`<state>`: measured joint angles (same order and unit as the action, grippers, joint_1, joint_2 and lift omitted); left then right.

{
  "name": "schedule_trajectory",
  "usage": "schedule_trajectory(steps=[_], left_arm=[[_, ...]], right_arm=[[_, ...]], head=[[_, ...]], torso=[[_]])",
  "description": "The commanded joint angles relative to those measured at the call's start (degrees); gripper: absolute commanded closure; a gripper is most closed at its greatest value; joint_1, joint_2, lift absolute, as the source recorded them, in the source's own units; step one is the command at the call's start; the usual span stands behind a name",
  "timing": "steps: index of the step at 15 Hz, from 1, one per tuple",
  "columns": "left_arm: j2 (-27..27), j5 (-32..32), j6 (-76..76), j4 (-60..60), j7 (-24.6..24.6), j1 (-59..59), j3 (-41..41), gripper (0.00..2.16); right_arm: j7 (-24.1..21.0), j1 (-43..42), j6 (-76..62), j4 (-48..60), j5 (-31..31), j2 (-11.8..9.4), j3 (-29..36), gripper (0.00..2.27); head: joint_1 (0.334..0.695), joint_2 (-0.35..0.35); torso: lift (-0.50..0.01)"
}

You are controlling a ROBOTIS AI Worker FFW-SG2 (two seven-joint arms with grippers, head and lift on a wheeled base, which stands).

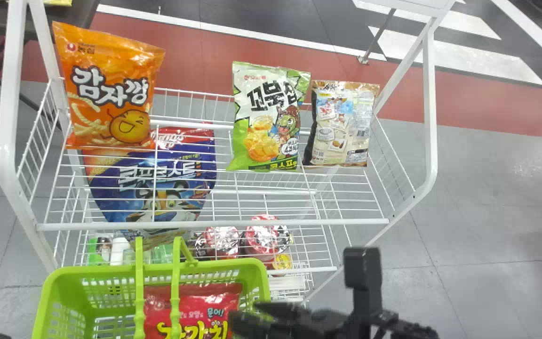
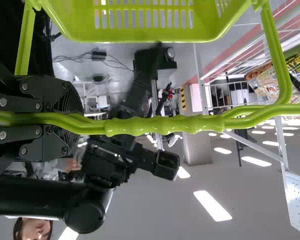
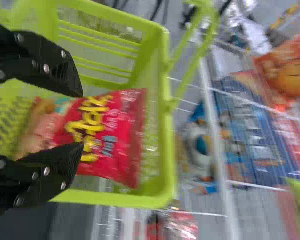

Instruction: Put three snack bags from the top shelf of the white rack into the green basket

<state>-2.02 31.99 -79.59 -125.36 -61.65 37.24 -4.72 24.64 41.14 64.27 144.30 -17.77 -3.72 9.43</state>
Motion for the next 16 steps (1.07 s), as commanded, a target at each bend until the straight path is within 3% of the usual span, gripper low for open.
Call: schedule_trajectory(steps=[1,4,7,11,16], left_arm=[[0.00,-0.09,0.00,-0.05,0.04,0.03,0.15,2.15],[0.09,-0.44,0.17,0.30,0.22,0.03,0.76,2.15],[-0.35,-0.79,-0.18,0.30,1.01,-0.68,1.46,2.15],[-0.53,-0.79,-0.71,2.05,1.45,-2.35,1.38,2.15],[-0.79,-0.35,-1.06,4.08,1.27,-3.84,1.03,2.15]], right_arm=[[-2.58,-2.91,-19.31,-4.73,0.72,0.12,0.42,0.05],[-3.20,-14.25,-27.57,-14.92,1.51,0.47,0.42,0.05],[-11.55,-25.67,-35.83,-25.65,10.04,0.82,-3.36,0.07],[-12.07,-39.47,-33.02,-38.39,14.17,2.22,-4.24,0.08],[-12.07,-49.49,-32.49,-52.37,18.65,2.84,-6.44,0.13]], head=[[0.695,-0.350],[0.695,-0.350],[0.695,-0.350],[0.695,-0.350],[0.695,-0.335]], torso=[[0.000],[0.000],[0.000],[0.000],[0.000]])
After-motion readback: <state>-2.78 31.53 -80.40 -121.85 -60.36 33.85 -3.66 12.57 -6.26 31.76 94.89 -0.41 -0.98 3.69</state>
